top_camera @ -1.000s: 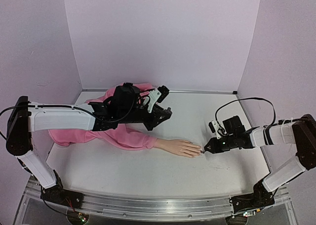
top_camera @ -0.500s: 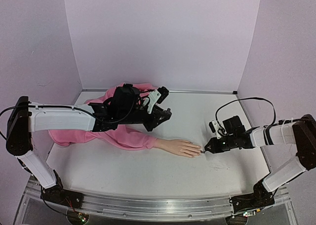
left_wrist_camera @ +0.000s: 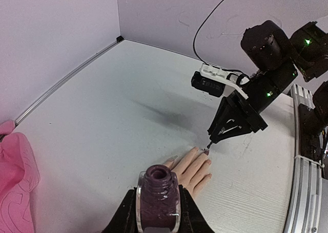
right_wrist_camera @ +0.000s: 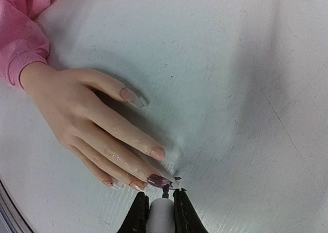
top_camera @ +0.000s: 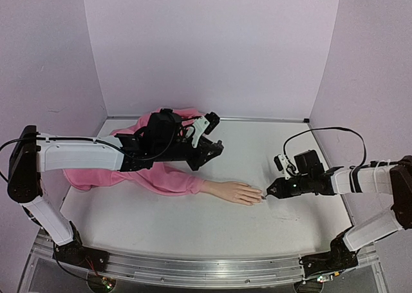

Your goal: Paint the nails

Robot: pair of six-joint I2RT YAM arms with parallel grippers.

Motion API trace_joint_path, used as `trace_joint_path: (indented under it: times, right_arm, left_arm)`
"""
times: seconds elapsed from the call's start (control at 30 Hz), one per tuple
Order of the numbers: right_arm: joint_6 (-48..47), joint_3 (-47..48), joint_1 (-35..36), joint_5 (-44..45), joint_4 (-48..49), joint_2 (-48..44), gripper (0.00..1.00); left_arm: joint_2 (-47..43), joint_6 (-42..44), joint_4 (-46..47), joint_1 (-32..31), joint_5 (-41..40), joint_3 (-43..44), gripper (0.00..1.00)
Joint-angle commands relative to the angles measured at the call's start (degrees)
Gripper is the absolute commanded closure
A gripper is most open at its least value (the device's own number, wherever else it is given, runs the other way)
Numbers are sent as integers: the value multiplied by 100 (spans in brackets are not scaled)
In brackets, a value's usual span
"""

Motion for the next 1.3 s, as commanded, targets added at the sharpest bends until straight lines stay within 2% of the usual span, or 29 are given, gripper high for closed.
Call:
trace_joint_path:
  times: [0.0, 1.27]
  right_arm:
    - [-49, -18, 32, -253, 141, 33, 100]
    - [-28, 134, 141, 41, 168, 377, 100]
  left_arm:
    - [-269, -43, 317, 22, -28, 59, 100]
    - [-220, -52, 314, 22, -5, 112, 100]
